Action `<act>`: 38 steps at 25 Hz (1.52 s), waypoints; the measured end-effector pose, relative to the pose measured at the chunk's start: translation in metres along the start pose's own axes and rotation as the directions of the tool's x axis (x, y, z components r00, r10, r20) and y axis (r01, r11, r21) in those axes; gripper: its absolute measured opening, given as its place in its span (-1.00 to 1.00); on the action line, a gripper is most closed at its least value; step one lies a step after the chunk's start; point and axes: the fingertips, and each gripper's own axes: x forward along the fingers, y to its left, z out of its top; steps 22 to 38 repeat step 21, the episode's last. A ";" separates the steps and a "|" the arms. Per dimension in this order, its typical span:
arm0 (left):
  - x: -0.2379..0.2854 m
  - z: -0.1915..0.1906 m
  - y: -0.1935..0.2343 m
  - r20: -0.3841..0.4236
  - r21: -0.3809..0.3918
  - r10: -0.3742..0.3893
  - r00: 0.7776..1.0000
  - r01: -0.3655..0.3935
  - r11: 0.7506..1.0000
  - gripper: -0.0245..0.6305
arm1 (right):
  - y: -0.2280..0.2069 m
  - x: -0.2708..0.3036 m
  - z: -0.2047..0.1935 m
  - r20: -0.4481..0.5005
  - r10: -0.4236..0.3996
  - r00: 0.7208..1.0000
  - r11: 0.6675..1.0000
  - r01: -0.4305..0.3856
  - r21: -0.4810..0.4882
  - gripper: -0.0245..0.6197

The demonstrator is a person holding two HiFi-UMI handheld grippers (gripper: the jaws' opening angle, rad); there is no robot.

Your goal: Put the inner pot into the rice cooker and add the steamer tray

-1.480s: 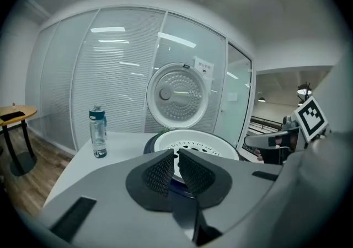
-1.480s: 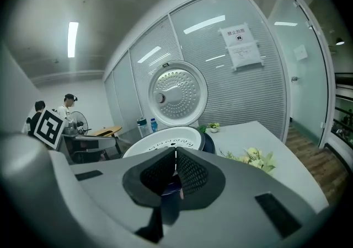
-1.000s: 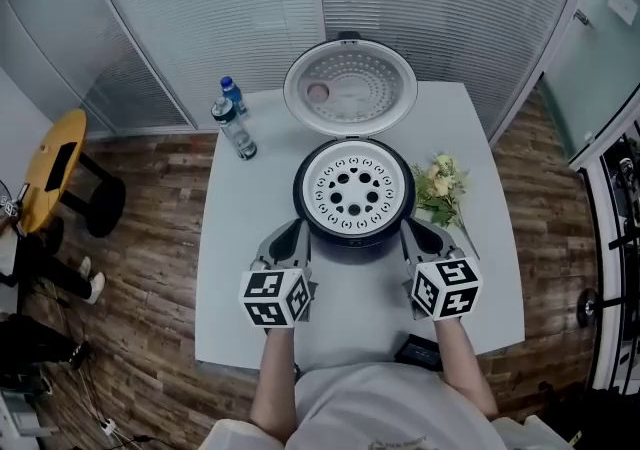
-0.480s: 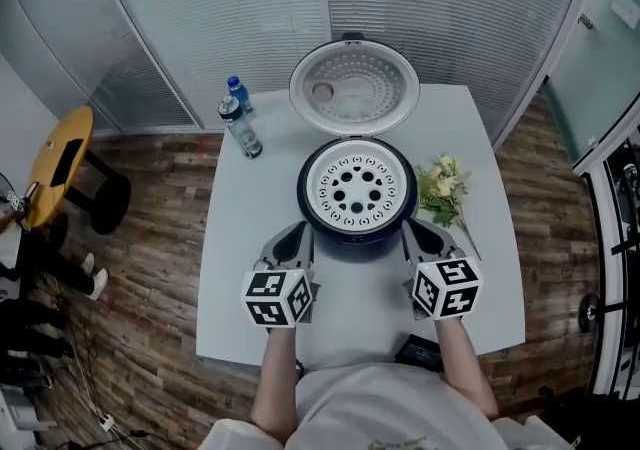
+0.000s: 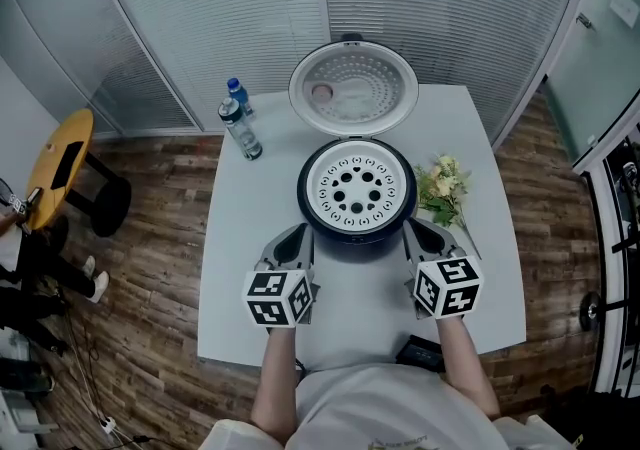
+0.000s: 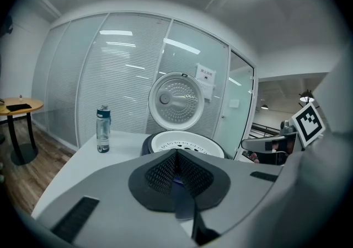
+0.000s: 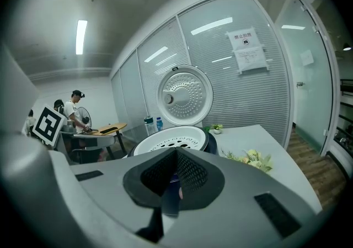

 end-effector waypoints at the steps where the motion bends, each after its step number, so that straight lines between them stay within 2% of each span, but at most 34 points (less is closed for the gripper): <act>1: 0.000 0.000 0.000 -0.001 -0.001 -0.001 1.000 0.001 1.000 -0.89 | 0.000 -0.001 0.000 0.000 0.000 1.000 1.000 0.000 0.001 -0.87; 38: 0.002 -0.005 0.006 -0.015 0.005 -0.009 1.000 0.009 1.000 -0.89 | 0.001 0.006 -0.003 -0.009 0.006 1.000 1.000 -0.006 0.016 -0.87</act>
